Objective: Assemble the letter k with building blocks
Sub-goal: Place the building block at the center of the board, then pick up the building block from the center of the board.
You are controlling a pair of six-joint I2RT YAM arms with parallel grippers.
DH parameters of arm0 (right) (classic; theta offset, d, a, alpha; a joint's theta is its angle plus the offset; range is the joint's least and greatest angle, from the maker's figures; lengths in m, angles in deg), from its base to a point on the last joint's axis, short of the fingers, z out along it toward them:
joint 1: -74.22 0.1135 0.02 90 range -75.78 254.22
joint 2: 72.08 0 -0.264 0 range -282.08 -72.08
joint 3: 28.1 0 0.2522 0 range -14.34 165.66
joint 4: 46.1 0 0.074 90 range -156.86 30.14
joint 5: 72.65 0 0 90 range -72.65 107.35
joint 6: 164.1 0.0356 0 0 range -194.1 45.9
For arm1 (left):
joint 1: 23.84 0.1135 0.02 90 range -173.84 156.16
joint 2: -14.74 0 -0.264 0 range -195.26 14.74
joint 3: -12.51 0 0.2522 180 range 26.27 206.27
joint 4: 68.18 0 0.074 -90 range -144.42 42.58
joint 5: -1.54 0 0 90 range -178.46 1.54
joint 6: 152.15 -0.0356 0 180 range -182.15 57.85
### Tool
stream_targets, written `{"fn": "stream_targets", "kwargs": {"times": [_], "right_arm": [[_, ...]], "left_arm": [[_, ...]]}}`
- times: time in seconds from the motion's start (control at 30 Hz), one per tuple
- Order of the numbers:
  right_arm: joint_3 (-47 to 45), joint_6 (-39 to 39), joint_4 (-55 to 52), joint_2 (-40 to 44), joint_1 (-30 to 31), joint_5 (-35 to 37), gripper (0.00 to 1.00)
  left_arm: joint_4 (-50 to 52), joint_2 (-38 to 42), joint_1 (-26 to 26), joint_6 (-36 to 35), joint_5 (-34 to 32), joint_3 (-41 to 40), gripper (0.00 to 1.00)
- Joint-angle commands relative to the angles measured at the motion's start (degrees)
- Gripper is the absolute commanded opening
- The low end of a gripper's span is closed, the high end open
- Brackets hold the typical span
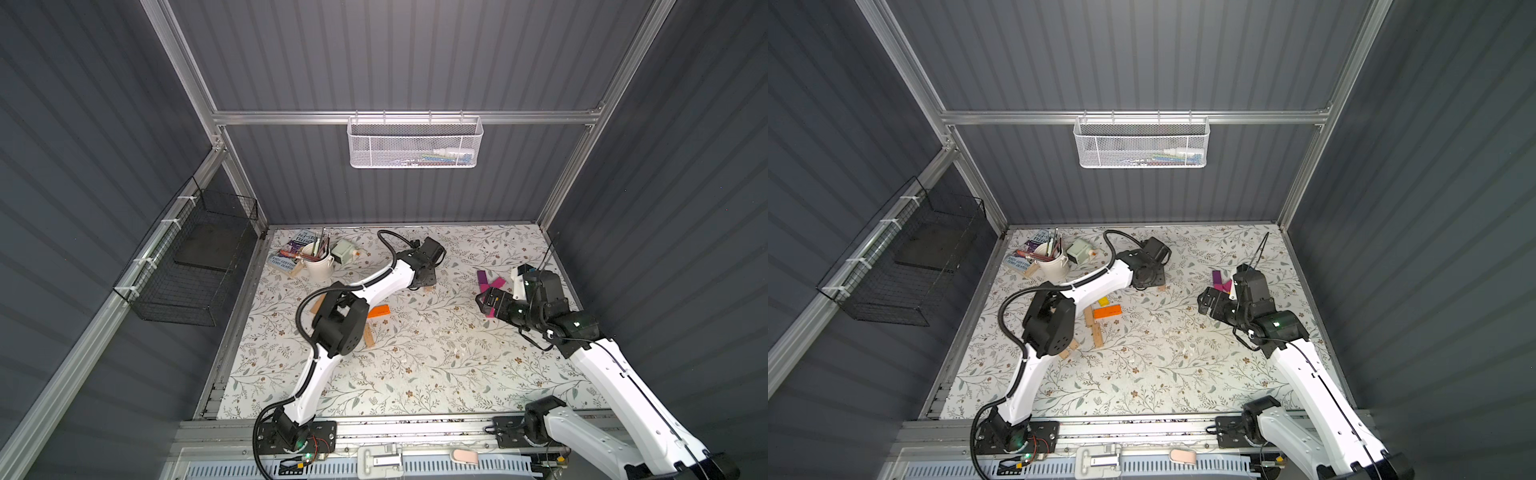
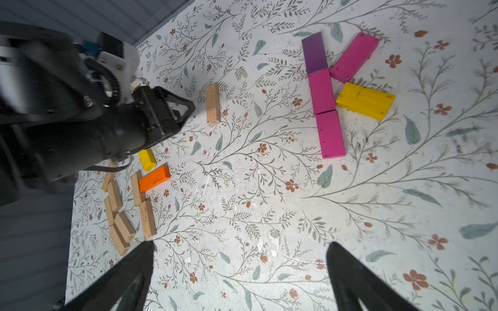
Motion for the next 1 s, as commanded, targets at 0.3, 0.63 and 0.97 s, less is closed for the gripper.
{"fn": "stream_targets", "kwargs": {"times": [0.3,0.63,0.97], "right_arm": [[2.8,-1.3,6.4,-6.9,9.8,-1.5,0.98],[3.3,-0.5,9.4,-9.2,12.7,-2.2,0.97],[1.4,0.0,7.9,-5.8,13.0,-0.5,0.98]], "left_arm": [[2.2,35.7,9.2,-0.9,-6.6,-31.3,0.46],[3.9,39.2,12.5,-3.0,-0.8,-41.8,0.46],[-1.8,31.3,13.4,-2.8,2.6,-45.7,0.46]]}}
